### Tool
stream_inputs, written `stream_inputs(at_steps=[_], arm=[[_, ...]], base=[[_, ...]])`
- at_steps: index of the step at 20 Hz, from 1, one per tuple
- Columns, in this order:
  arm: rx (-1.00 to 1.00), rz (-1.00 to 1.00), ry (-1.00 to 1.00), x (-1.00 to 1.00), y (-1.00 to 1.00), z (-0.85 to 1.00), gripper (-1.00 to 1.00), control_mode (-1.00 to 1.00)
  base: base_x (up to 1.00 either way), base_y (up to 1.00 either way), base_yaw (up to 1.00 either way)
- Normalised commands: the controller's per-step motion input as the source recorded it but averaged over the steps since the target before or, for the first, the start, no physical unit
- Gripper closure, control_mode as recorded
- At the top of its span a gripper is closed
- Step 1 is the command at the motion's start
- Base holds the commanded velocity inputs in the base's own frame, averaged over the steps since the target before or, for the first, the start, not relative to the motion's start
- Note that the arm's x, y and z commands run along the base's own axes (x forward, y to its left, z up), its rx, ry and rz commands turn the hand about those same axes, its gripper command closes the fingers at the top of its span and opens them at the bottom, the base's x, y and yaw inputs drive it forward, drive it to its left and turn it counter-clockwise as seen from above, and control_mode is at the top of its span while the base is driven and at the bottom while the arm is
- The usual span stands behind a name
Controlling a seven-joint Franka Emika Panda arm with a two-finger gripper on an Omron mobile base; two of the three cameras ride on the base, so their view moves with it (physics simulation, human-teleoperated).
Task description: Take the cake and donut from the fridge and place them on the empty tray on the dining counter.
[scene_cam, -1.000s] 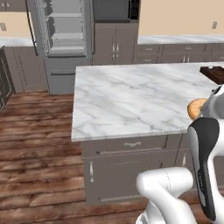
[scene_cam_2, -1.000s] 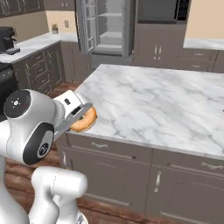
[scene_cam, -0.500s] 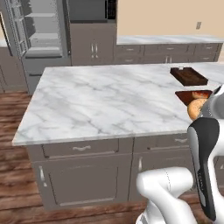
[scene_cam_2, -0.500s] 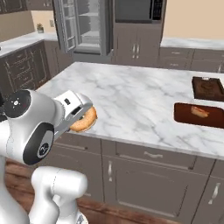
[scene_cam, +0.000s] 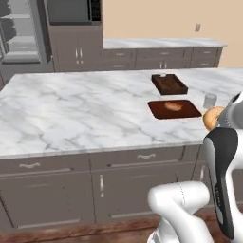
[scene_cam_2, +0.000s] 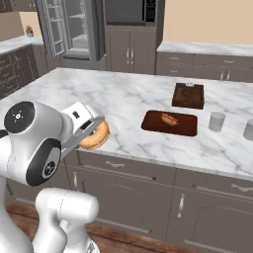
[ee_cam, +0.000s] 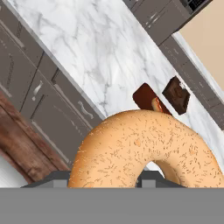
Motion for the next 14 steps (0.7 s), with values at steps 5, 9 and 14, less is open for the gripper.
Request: stream_inputs(at_steps=[5,9,14], arm=[[0.00,0.00,0.00,0.00,0.00,0.00,1.00,1.00],[0.00,0.00,0.00,0.00,0.00,0.00,1.00,1.00],[0.00,0.00,0.00,0.00,0.00,0.00,1.00,1.00]], base=[[0.00,-1.00,0.00],[0.00,-1.00,0.00],[-0.02,-1.00,0.00]])
